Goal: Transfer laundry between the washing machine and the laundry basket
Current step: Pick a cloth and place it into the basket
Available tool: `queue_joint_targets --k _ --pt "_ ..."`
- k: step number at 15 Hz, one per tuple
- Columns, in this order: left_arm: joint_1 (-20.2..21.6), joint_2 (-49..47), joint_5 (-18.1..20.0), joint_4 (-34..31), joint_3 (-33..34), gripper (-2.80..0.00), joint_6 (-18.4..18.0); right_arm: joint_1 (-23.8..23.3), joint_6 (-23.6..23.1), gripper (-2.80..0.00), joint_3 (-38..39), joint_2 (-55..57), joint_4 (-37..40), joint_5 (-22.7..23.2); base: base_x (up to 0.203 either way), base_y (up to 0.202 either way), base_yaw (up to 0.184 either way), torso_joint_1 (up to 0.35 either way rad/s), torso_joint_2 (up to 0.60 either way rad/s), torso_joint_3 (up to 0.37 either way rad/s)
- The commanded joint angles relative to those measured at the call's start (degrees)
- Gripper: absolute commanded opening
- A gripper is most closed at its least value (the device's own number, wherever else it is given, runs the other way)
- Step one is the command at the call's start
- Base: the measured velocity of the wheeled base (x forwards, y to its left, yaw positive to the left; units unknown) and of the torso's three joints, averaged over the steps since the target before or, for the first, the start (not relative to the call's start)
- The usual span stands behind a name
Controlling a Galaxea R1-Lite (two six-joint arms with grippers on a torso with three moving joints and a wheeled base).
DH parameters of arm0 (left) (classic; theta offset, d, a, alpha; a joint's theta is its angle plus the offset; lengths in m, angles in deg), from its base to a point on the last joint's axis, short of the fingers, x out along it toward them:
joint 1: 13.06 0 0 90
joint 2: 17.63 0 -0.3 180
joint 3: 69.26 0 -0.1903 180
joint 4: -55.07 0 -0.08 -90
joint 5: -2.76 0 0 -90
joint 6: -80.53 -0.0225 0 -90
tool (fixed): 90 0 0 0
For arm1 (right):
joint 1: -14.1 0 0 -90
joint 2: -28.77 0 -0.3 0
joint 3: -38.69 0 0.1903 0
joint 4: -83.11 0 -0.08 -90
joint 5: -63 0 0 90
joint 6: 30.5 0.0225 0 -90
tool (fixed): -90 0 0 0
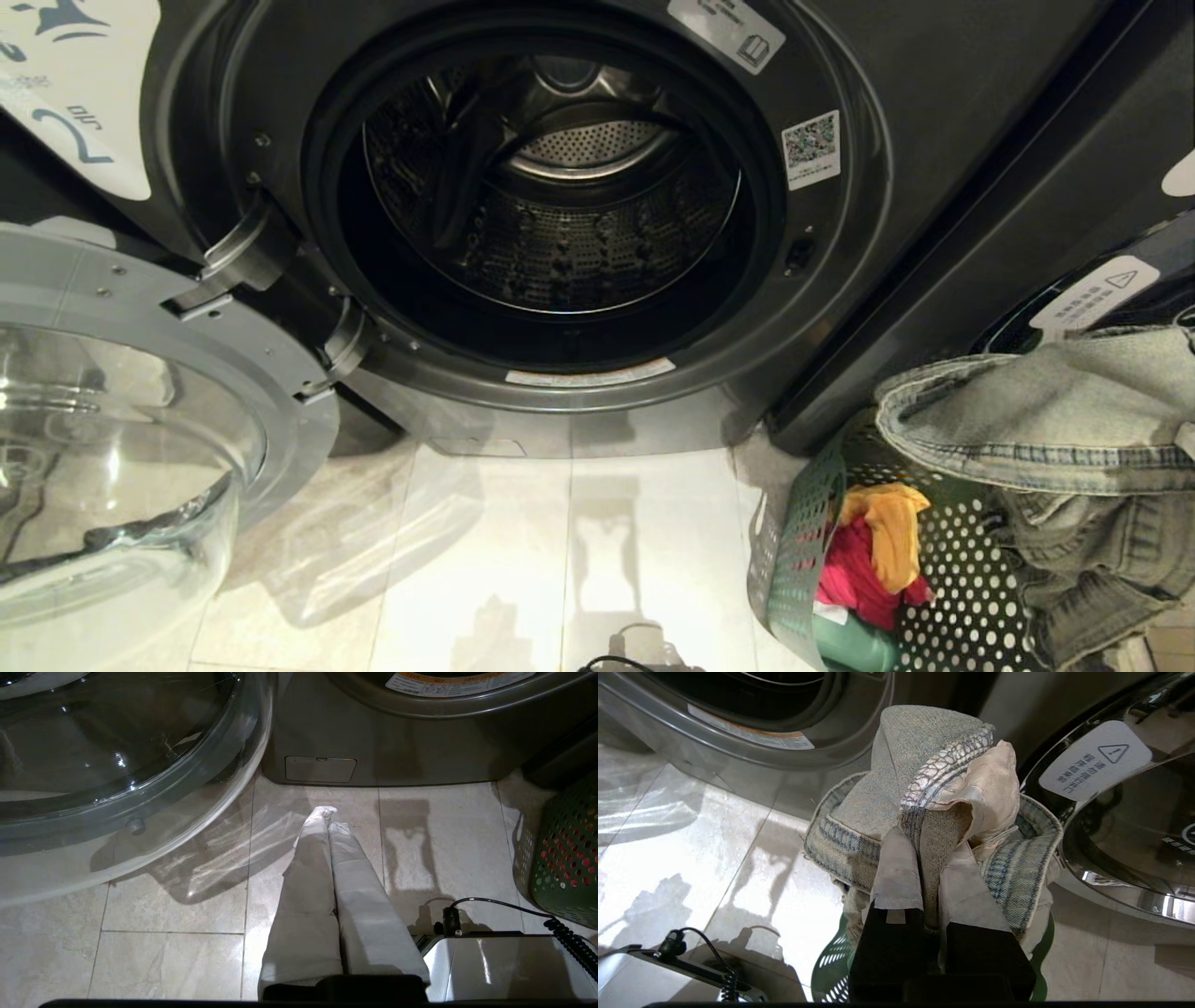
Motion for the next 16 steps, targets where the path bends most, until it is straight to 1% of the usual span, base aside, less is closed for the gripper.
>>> queue_joint_targets --k 1,3,5,7,8,9,12,14,16 --pt "-0.02 -0.09 -0.01 -0.02 0.0 -2.8 0.07 -0.1 0.47 -2.8 0.16 0.92 -0.15 -0.32 0.0 0.0 0.0 0.0 0.0 0.0" --pt "-0.02 -0.09 -0.01 -0.02 0.0 -2.8 0.07 -1.95 0.8 -2.8 0.15 1.48 -0.01 -1.62 0.0 0.0 0.0 0.0 0.0 0.0" --pt "-0.02 -0.09 -0.01 0.07 0.0 -2.8 0.07 -3.22 1.16 -2.8 0.11 2.59 0.01 -6.79 0.0 0.0 0.0 0.0 0.0 0.0" --pt "-0.02 -0.09 -0.01 -0.02 0.0 -2.8 0.07 -3.99 4.36 -2.8 0.06 3.41 0.05 -10.52 0.0 0.0 0.0 0.0 0.0 0.0" --pt "-0.02 -0.09 -0.01 -0.02 0.0 -2.8 -0.01 -4.24 5.11 -2.8 0.26 3.53 0.09 -12.24 0.0 0.0 0.0 0.0 0.0 0.0" --pt "-0.02 -0.09 -0.01 -0.02 0.0 -2.8 0.03 -4.33 5.75 -2.8 0.31 3.54 0.14 -12.63 0.0 0.0 0.0 0.0 0.0 0.0" --pt "-0.02 -0.09 -0.01 -0.02 0.0 -2.8 0.01 -4.5 11.06 -2.8 1.56 4.02 0.22 -13.22 0.0 0.0 0.0 0.0 0.0 0.0" --pt "-0.02 -0.09 -0.01 -0.02 0.0 -2.8 0.07 -7.35 11.47 -2.8 2.57 4.59 0.23 -15.42 0.0 0.0 0.0 0.0 0.0 0.0" --pt "-0.02 -0.09 -0.01 -0.02 0.0 -2.8 0.02 -11.76 11.59 -2.8 3.46 5.06 0.46 -15.87 0.0 0.0 0.0 0.0 0.0 0.0"
